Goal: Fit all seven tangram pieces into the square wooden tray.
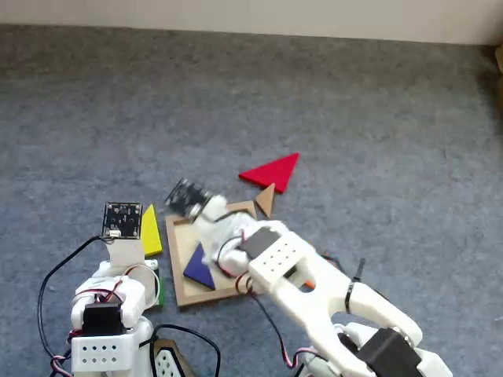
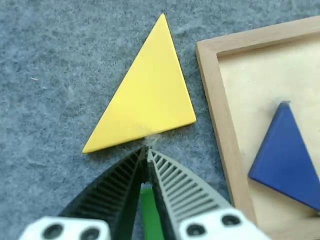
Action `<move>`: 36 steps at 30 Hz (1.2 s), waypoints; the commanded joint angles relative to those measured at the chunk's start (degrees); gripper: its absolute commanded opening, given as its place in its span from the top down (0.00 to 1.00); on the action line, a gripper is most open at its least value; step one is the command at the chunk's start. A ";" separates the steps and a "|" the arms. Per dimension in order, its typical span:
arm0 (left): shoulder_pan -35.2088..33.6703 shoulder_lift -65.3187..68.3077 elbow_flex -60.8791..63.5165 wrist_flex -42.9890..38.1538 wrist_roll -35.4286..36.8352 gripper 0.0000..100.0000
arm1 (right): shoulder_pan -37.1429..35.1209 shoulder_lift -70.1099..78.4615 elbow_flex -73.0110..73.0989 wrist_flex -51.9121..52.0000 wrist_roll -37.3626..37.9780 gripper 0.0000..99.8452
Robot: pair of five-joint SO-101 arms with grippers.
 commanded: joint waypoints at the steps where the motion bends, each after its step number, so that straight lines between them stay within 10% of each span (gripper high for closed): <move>1: -0.66 -0.40 1.19 0.35 -0.53 0.99 | 3.38 -2.15 0.22 -6.81 0.00 0.99; 25: -0.66 -0.40 1.19 0.35 -0.53 0.99 | -15.52 0.66 8.66 -13.85 0.09 0.99; 36: -0.66 -0.40 1.19 0.35 -0.53 0.99 | -1.01 -17.01 9.71 -5.67 0.09 0.99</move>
